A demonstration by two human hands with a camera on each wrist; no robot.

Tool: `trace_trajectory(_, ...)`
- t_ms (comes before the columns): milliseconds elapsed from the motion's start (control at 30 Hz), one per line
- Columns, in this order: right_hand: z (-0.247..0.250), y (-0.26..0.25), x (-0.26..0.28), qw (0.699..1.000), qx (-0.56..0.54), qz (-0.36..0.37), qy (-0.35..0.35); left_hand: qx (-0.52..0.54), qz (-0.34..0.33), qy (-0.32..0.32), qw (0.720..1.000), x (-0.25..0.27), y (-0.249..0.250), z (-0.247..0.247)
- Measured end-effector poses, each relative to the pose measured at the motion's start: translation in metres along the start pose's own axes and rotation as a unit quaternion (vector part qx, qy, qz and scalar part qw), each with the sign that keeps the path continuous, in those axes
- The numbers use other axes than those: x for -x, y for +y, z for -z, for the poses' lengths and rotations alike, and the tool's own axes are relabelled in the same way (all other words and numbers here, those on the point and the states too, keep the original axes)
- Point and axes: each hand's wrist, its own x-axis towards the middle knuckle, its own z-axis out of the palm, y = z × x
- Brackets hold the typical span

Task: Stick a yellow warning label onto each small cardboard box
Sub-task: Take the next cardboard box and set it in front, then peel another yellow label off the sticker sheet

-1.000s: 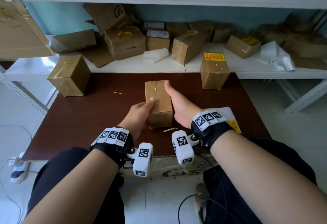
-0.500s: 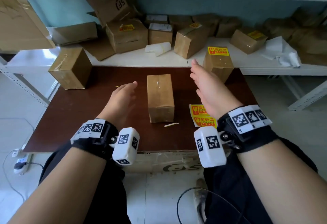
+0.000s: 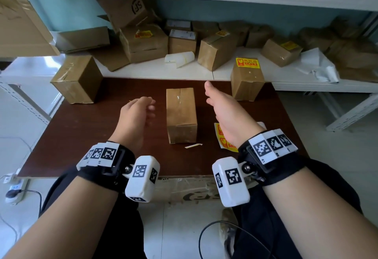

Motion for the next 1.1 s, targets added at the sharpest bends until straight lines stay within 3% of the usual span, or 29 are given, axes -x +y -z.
trace_trajectory(200, 0.007, 0.005, 0.0, 0.999, 0.029, -0.001, 0.021, -0.029, 0.02, -0.07, 0.997, 0.018, 0.004, -0.004)
trace_trajectory(433, 0.045, 0.045, -0.003, 0.999, 0.036, -0.022, 0.033, -0.054, -0.107, -0.156, 0.981, 0.059, -0.002, -0.029)
trace_trajectory(500, 0.06, 0.063, -0.004, 0.998, 0.03, -0.034, 0.035, -0.053, -0.116, -0.189, 0.974, 0.07, -0.011, -0.043)
trace_trajectory(600, 0.079, 0.09, -0.004, 0.998, 0.035, -0.04, 0.029, -0.088, -0.084, -0.252, 0.96, 0.081, -0.033, -0.067)
trace_trajectory(733, 0.102, 0.13, -0.01, 0.997, 0.041, -0.059, 0.015, -0.137, 0.017, -0.303, 0.943, 0.084, -0.072, -0.098)
trace_trajectory(900, 0.09, 0.111, 0.017, 0.995, 0.075, -0.069, 0.014, -0.133, 0.081, -0.291, 0.944, 0.076, -0.115, -0.118)
trace_trajectory(1100, 0.087, 0.115, 0.016, 0.993, 0.075, -0.089, -0.006, -0.117, 0.124, -0.266, 0.949, 0.061, -0.12, -0.118)
